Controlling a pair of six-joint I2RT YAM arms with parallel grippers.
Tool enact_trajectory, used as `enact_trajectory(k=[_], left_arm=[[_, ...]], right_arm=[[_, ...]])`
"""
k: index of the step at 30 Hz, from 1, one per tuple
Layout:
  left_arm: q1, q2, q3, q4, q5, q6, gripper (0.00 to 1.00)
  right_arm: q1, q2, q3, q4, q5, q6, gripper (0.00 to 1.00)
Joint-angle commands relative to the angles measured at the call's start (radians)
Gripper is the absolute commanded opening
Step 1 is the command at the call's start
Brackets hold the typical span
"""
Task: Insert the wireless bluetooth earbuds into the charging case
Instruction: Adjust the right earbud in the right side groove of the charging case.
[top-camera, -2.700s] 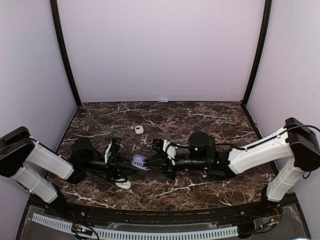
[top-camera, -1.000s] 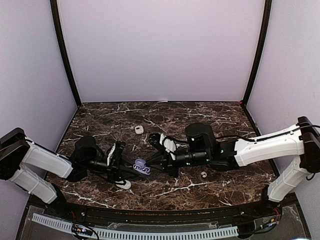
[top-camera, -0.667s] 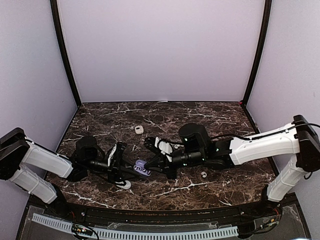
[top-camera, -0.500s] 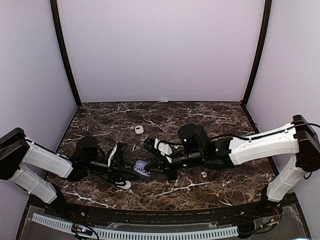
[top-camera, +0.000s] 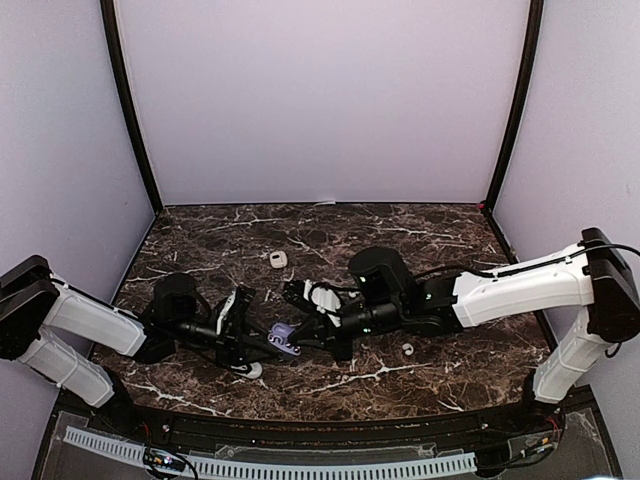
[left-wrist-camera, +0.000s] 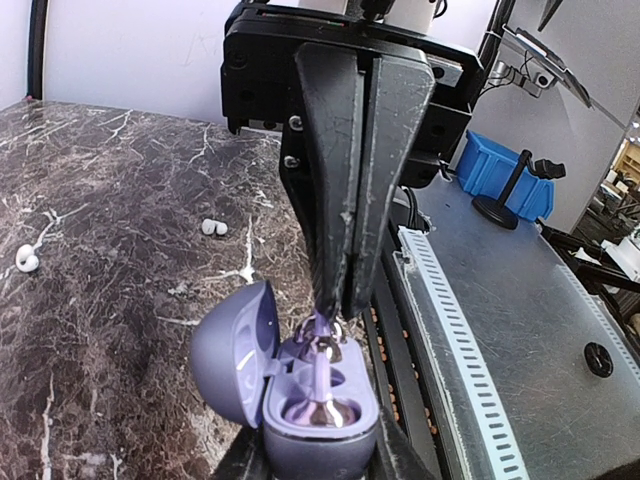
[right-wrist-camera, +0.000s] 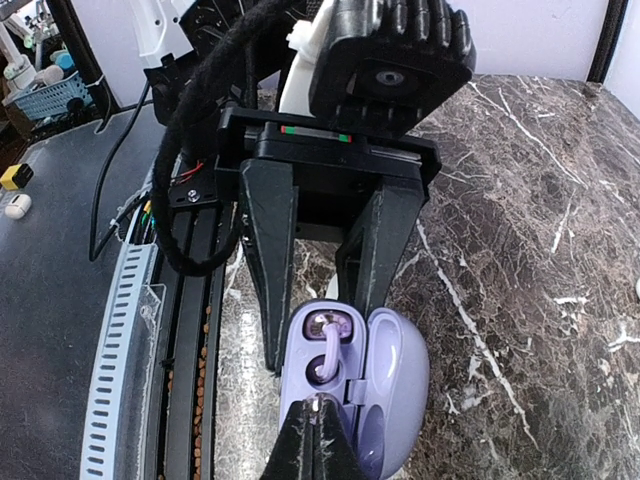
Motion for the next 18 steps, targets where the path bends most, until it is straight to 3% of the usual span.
enact_trajectory(k=[1,11,18], left_arm=[[-0.005,-0.029,0.021,0.022,0.009,0.019,0.17],[-0.004,-0.027,0.025,0.011,0.019,0.023,0.17],[-0.004,-0.024,0.027,0.03,0.03,0.016,0.16]], right_arm=[[-0.004,0.021,0.024,-0.083,-0.008,-0.028,0.0],[-0.005,0.035,0.043,-0.144,-0.014,-0.056,0.0],[-0.004,0.035,0.035,-0.095,-0.059,-0.045,0.0]])
